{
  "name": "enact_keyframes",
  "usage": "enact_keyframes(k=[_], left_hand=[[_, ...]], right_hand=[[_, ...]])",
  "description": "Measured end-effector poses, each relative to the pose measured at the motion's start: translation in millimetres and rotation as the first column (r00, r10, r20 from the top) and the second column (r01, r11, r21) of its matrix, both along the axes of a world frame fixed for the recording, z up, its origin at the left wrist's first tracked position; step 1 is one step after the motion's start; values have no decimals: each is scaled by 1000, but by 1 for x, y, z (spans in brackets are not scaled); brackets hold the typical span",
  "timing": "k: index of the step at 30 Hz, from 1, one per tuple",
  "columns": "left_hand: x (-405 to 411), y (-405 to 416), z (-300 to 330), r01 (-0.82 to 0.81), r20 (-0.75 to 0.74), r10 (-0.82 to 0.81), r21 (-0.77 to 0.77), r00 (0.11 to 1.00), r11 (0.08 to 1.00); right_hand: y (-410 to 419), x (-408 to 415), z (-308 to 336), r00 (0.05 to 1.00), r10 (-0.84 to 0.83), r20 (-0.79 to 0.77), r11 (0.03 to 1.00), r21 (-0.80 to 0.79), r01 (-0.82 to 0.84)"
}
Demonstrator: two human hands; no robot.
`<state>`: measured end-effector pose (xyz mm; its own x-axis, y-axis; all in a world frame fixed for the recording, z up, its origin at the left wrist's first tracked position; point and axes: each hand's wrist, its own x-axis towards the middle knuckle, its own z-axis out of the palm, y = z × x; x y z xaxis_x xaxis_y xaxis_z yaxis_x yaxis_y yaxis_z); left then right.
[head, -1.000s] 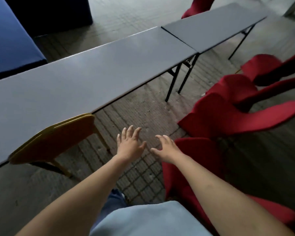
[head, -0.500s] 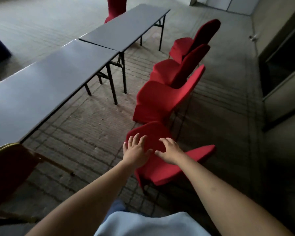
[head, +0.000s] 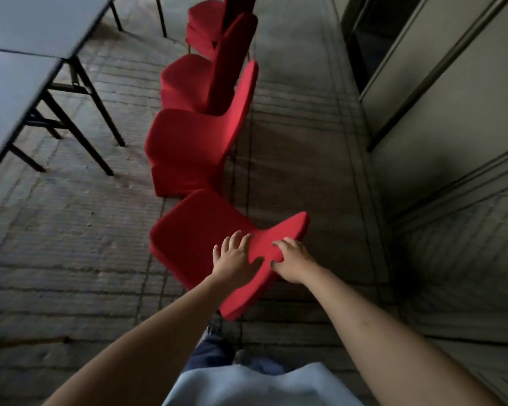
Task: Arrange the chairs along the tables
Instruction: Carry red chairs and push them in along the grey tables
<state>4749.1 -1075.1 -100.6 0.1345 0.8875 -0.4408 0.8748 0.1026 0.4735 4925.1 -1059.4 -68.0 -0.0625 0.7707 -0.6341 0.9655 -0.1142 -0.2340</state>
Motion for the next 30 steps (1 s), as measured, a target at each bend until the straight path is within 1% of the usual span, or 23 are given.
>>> enact_keyframes(k=[2, 5, 7, 10, 13, 16, 19, 21, 26, 30], left_hand=[[9, 8, -6, 39, 1, -39, -16, 999, 999], [20, 14, -11, 86, -5, -86, -36, 996, 996], [31, 16, -15, 100, -10, -100, -56, 995, 993], [47, 17, -21, 111, -31, -113, -77, 993, 991], [60, 17, -30, 84, -55, -90, -114, 994, 990], [71, 14, -34, -11, -64, 1, -158, 998, 987], [92, 1, -38, -187, -127, 166, -174, 978, 967], [103, -8, -38, -261, -150, 234, -192, 961, 946], [127, -25, -29, -448, -177, 418, -194, 891, 873], [135, -34, -31, -525, -177, 498, -184, 849, 831]], right_hand=[[7, 10, -1, 999, -33, 11, 999, -6, 33], [10, 23, -2, 999, -39, 18, 998, -48, 39], [13, 32, -5, 1000, -8, 20, 997, -70, 9], [23, 43, -11, 999, 52, -3, 997, -63, -52], [37, 53, -19, 989, 142, -34, 987, -71, -145], [49, 64, -24, 962, 268, -47, 960, -67, -271], [61, 86, -25, 902, 425, -73, 901, -67, -429], [67, 98, -24, 861, 500, -98, 860, -66, -506], [81, 110, -19, 774, 621, -123, 778, -22, -628], [90, 105, -22, 738, 666, -109, 744, 34, -667]])
